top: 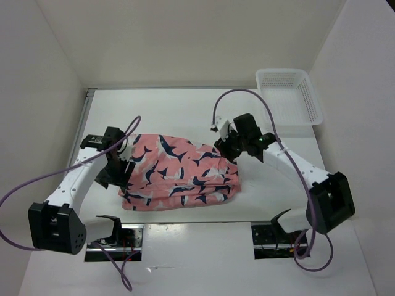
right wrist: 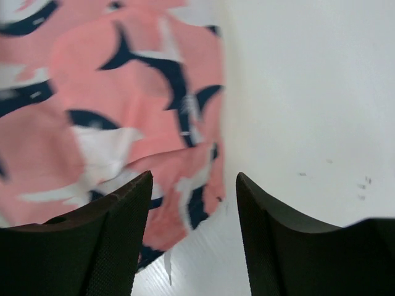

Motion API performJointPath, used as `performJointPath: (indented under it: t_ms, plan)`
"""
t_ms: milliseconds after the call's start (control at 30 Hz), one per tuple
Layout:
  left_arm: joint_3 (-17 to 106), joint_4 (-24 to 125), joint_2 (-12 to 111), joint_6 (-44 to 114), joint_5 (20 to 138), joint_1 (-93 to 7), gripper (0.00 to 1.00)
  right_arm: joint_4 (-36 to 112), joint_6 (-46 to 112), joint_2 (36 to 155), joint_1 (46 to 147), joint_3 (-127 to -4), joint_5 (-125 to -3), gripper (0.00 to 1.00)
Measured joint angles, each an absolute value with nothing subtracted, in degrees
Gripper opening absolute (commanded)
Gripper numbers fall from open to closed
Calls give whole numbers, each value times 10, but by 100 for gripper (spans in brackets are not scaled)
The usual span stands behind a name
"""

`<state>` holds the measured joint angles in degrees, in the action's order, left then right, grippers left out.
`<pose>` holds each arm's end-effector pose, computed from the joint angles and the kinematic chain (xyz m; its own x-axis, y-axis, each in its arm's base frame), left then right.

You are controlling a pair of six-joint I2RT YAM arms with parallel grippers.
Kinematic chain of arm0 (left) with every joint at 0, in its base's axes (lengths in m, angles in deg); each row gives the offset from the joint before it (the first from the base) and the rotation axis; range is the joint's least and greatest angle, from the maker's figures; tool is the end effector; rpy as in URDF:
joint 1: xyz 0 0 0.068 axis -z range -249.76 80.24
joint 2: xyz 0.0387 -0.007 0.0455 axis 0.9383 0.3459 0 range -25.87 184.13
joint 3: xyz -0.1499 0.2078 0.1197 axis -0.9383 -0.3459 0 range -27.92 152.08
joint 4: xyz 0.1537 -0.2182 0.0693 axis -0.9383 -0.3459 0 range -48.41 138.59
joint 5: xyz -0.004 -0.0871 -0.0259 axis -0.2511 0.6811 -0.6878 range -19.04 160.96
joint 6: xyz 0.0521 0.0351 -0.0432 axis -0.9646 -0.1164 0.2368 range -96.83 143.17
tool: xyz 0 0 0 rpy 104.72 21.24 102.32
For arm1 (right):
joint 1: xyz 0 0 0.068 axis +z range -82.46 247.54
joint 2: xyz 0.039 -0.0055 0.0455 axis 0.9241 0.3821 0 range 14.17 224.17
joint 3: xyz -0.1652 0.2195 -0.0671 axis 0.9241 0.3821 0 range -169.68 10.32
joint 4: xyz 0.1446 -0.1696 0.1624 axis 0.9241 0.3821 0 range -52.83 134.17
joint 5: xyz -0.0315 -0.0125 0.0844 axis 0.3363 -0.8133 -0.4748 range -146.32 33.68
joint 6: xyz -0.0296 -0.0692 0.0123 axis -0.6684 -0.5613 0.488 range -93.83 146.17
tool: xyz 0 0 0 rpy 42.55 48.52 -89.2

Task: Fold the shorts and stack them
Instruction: Fold the shorts

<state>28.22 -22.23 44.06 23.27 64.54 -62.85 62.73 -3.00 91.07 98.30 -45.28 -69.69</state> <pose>0.2052 -0.0177 0.2298 -0.9885 0.1182 -0.0941 0.1075 0.9880 0.1111 0.2636 0.1744 0.2420 -0.2388 -0.6940 -0.6792 -0.8587 0.4775 -0.1860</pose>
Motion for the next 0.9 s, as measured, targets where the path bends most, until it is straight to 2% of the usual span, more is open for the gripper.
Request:
performJointPath:
  t_ms: [67, 167, 367, 533, 600, 633, 667, 800, 833, 900]
  plan:
    - [304, -216, 443, 232, 646, -639, 83, 606, 11, 943, 943, -464, -697, 61]
    - [343, -137, 475, 233, 647, -662, 83, 582, 69, 997, 913, -477, -687, 61]
    - [432, 17, 672, 234, 681, -694, 87, 572, 159, 1075, 886, -493, -679, 61]
    - [430, 46, 759, 234, 722, -698, 88, 580, 175, 1094, 856, -494, -705, 60]
    - [421, 45, 768, 234, 726, -698, 85, 589, 171, 1094, 857, -496, -729, 58]
    - [418, 45, 771, 234, 727, -698, 83, 594, 166, 1095, 858, -497, -741, 58]
    - [415, 46, 774, 234, 728, -698, 73, 600, 161, 1095, 860, -498, -752, 57]
    - [412, 48, 800, 235, 729, -698, 48, 621, 128, 1111, 879, -500, -781, 57]
    - [414, 48, 810, 233, 726, -698, 36, 624, 123, 1120, 886, -501, -784, 57]
    - [426, 38, 821, 233, 724, -698, 26, 628, 118, 1140, 894, -502, -788, 55]
